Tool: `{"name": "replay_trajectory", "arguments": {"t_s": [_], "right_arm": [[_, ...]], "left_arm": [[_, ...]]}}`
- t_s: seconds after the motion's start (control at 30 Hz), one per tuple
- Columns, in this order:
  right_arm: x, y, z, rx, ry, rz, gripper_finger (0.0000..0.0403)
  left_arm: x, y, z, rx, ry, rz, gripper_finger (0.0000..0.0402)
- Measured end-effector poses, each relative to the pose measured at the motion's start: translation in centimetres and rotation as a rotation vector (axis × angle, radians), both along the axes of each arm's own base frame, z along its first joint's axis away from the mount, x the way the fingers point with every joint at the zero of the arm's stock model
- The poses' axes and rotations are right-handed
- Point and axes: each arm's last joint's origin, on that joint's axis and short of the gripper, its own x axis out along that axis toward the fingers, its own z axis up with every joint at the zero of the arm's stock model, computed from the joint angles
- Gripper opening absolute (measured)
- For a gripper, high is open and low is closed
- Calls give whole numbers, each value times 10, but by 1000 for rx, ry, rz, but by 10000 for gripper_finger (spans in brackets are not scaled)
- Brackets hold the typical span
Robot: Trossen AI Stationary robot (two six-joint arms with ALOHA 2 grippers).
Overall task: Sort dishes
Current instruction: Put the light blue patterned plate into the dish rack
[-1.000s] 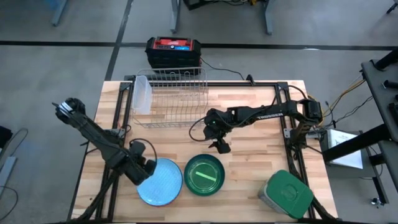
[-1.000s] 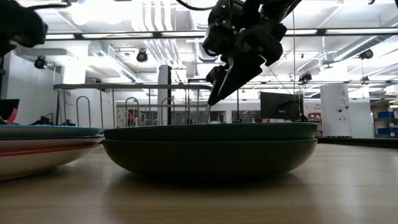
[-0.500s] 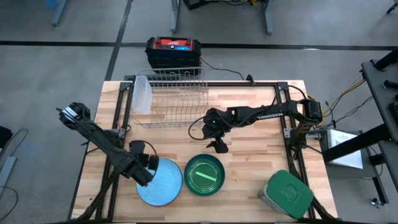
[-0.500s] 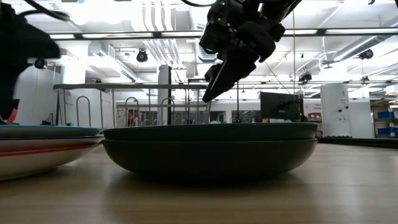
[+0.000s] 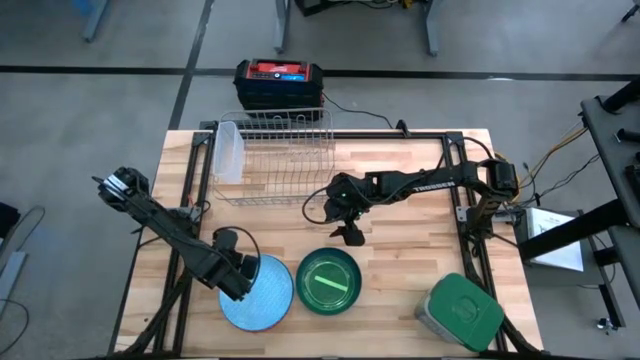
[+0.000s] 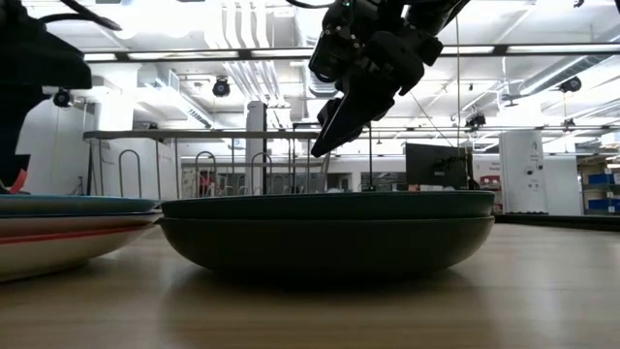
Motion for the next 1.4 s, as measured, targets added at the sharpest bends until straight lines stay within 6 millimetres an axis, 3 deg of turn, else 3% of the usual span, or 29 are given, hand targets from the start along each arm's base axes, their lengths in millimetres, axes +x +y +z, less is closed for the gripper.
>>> {"name": "replay_trajectory", "arguments": {"t_s": [0.4,0.67,0.83,1.4], "right_arm": [[0,0,0,-3,0,5,234],[0,0,-1,-5,0,7,234],[0,0,-1,-5,0,7,242],[0,0,-1,6,4,-7,251]], "left_arm": [[2,-1,-9,8,9,-57,106],[7,-7,-15,-52,56,-287,106],[3,-5,-16,-97,128,-286,106],[2,-3,-21,-66,107,-287,106]]}}
